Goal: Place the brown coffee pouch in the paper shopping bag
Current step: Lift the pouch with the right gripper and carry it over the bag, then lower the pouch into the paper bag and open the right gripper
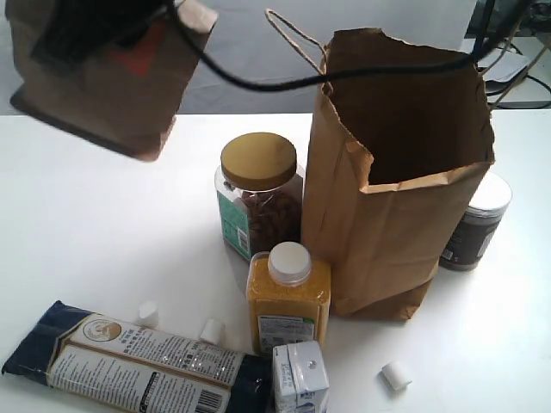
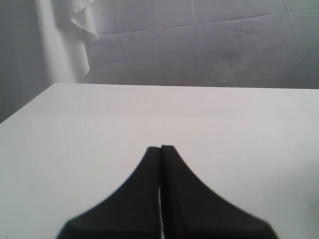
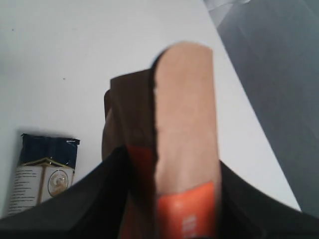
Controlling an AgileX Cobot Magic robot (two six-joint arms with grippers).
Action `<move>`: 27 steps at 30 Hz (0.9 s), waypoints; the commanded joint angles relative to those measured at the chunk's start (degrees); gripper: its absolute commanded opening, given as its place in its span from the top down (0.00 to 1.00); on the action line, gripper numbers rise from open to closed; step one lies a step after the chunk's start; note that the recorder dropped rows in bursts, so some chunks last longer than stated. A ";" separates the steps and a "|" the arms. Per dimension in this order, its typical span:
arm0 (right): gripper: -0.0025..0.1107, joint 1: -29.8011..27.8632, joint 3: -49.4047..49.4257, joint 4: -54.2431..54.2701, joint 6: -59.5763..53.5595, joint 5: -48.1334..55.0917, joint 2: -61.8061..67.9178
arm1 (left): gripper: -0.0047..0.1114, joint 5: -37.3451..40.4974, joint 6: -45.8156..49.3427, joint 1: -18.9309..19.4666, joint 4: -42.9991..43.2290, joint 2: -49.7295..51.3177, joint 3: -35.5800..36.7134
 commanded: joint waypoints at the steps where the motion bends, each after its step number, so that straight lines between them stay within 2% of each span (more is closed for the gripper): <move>1: 0.98 0.09 -0.48 -8.94 6.83 1.64 -6.09 | 0.96 -0.23 -0.18 0.21 0.26 -0.20 0.20; 4: 0.98 0.09 -0.48 -16.20 11.74 4.10 -8.72 | 0.96 -0.23 -0.18 0.21 0.26 -0.20 0.20; 6: 0.98 0.09 -0.48 -25.48 18.61 5.79 -11.50 | 0.96 -0.23 -0.18 0.21 0.26 -0.20 0.20; 13: 0.98 0.09 -0.48 -41.58 31.56 7.16 -16.69 | 0.96 -0.23 -0.18 0.21 0.26 -0.20 0.20; 22: 0.98 -0.14 -0.48 -51.24 32.11 13.00 -12.20 | 0.96 -0.23 -0.18 0.21 0.26 -0.20 0.20; 27: 0.98 -3.43 -0.48 -45.48 32.25 13.00 -8.59 | 0.96 -0.23 -0.18 0.21 0.26 -0.20 0.20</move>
